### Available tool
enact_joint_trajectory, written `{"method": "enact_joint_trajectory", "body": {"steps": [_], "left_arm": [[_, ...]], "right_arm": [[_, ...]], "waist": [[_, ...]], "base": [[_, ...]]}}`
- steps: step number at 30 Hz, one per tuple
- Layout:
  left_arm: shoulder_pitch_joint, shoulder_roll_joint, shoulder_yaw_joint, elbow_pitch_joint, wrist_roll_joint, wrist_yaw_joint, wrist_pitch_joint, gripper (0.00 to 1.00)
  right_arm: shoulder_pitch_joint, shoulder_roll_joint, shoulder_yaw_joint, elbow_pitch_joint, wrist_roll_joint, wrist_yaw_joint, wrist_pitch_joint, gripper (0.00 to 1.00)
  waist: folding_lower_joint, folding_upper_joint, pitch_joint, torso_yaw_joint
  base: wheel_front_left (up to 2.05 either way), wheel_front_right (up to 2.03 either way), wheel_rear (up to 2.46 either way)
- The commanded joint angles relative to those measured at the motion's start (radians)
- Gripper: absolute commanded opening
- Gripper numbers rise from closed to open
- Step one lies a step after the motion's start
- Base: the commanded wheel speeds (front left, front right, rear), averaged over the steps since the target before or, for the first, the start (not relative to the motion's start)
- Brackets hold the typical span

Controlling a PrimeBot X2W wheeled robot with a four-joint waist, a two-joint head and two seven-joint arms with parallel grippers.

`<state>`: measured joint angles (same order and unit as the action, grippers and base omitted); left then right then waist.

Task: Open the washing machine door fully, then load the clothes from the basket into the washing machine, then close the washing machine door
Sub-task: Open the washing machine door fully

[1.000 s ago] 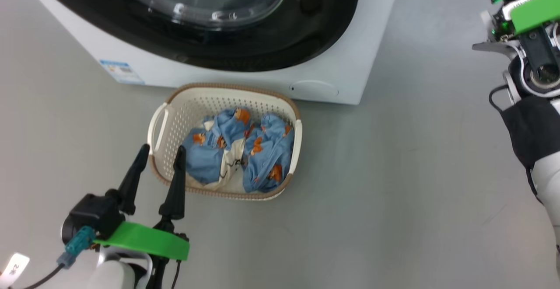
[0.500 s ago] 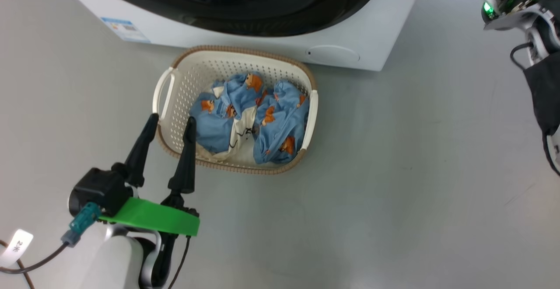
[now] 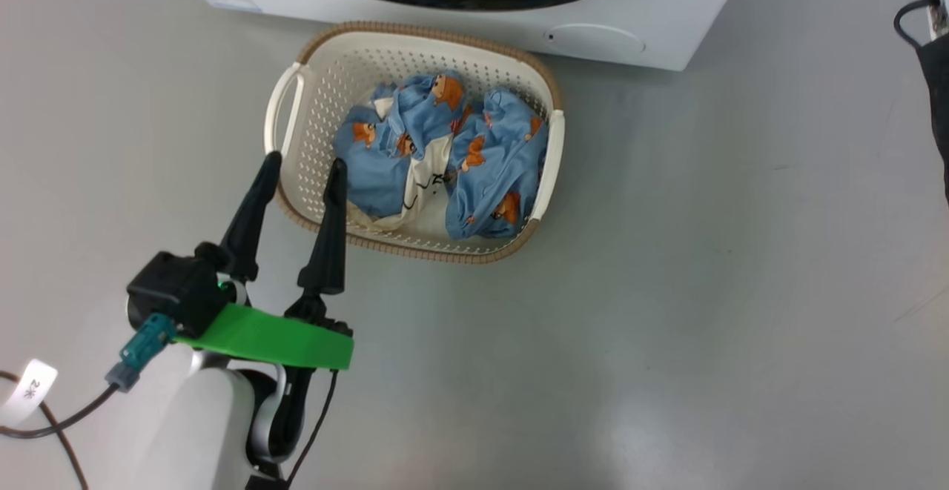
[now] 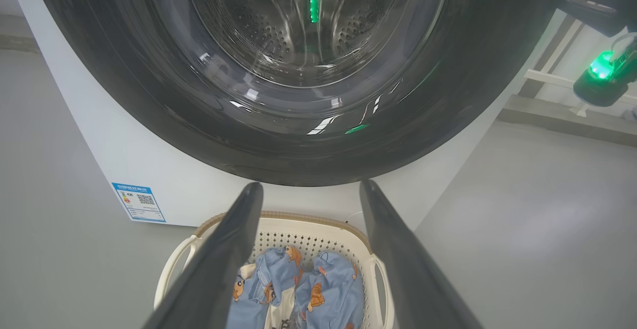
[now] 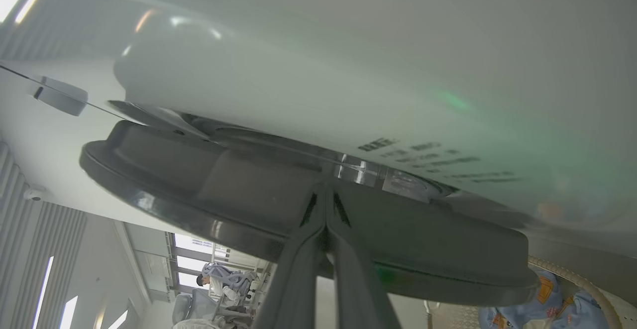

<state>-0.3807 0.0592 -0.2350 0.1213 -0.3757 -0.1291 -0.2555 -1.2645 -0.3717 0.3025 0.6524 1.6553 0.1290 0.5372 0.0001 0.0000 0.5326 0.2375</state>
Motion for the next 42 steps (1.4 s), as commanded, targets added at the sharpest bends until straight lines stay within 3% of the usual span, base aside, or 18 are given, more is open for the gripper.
{"method": "enact_joint_trajectory", "body": {"steps": [1,17,42], "left_arm": [[-0.018,0.021,0.028,-0.028,-0.005,-0.002,-0.006,1.00],[-0.036,0.009,0.014,-0.032,-0.005,-0.002,-0.006,1.00],[0.045,0.018,0.044,-0.013,0.008,-0.002,-0.006,1.00]], "right_arm": [[-0.021,0.019,0.001,-0.021,-0.013,0.002,0.008,0.00],[-0.045,0.038,-0.003,-0.027,-0.045,0.002,0.035,0.00],[0.203,0.082,0.075,-0.173,-0.074,0.002,0.102,0.00]], "waist": [[0.0000,0.0000,0.018,0.013],[0.0000,0.0000,0.036,0.037],[0.0000,0.0000,-0.109,0.009]], "base": [[0.00,0.00,0.00],[0.00,0.00,0.00],[0.00,0.00,0.00]]}}
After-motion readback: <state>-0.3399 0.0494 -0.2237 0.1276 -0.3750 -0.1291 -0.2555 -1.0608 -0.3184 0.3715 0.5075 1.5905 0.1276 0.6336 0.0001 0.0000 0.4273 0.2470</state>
